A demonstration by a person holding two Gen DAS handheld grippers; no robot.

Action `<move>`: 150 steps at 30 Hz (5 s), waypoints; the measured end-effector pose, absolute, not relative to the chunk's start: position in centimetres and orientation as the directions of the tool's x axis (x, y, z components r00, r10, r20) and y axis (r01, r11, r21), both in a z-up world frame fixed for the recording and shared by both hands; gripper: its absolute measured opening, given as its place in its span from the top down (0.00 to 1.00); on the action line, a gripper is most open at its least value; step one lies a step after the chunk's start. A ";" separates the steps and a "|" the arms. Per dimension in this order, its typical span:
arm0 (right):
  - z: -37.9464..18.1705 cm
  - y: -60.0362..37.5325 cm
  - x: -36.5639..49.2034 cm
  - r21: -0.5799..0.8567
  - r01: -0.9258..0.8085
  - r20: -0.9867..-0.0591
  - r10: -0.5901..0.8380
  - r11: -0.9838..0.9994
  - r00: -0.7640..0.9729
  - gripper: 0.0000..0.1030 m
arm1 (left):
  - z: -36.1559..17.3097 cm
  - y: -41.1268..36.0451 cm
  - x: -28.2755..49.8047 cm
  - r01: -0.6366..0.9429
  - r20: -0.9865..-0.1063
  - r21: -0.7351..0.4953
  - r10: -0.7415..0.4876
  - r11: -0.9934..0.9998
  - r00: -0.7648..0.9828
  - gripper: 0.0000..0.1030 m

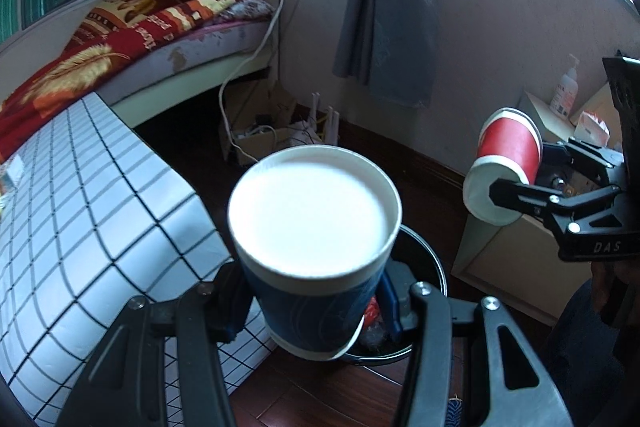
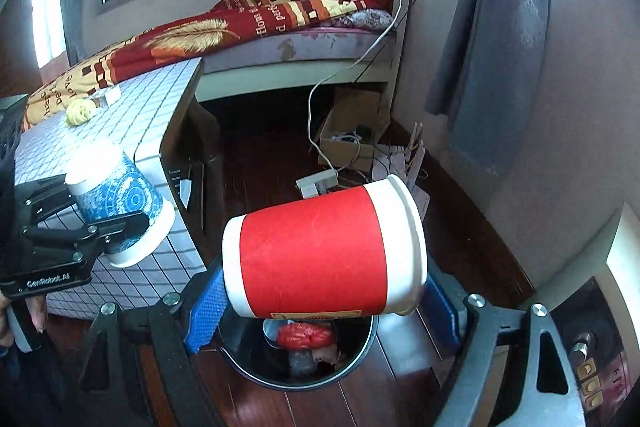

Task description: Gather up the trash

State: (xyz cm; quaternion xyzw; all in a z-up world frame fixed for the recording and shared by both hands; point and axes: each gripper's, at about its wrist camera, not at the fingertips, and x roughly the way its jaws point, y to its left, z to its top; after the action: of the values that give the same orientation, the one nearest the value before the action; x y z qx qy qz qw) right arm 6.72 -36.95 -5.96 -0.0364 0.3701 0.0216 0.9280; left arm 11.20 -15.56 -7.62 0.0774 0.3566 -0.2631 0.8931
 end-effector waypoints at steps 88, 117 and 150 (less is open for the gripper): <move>-0.6 -15.0 20.3 0.063 -0.480 -0.640 0.404 0.875 0.653 0.00 | -2.0 8.0 12.6 -0.161 -0.568 0.073 0.173 0.984 0.805 0.05; -7.1 4.6 45.3 0.102 -0.607 -0.753 0.460 0.788 0.470 0.00 | -8.6 21.7 34.2 -0.291 -0.763 -0.121 0.098 0.949 0.639 0.26; -4.8 9.5 39.1 0.048 -0.595 -0.718 0.442 0.802 0.538 0.45 | -6.1 22.9 25.7 -0.165 -0.682 -0.099 0.054 0.981 0.729 0.62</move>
State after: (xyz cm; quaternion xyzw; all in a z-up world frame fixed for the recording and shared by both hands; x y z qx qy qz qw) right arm 39.13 9.46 -4.83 -0.1015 0.3776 0.2976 0.8710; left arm 25.71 22.94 -6.10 -0.0764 0.3630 0.0592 0.9268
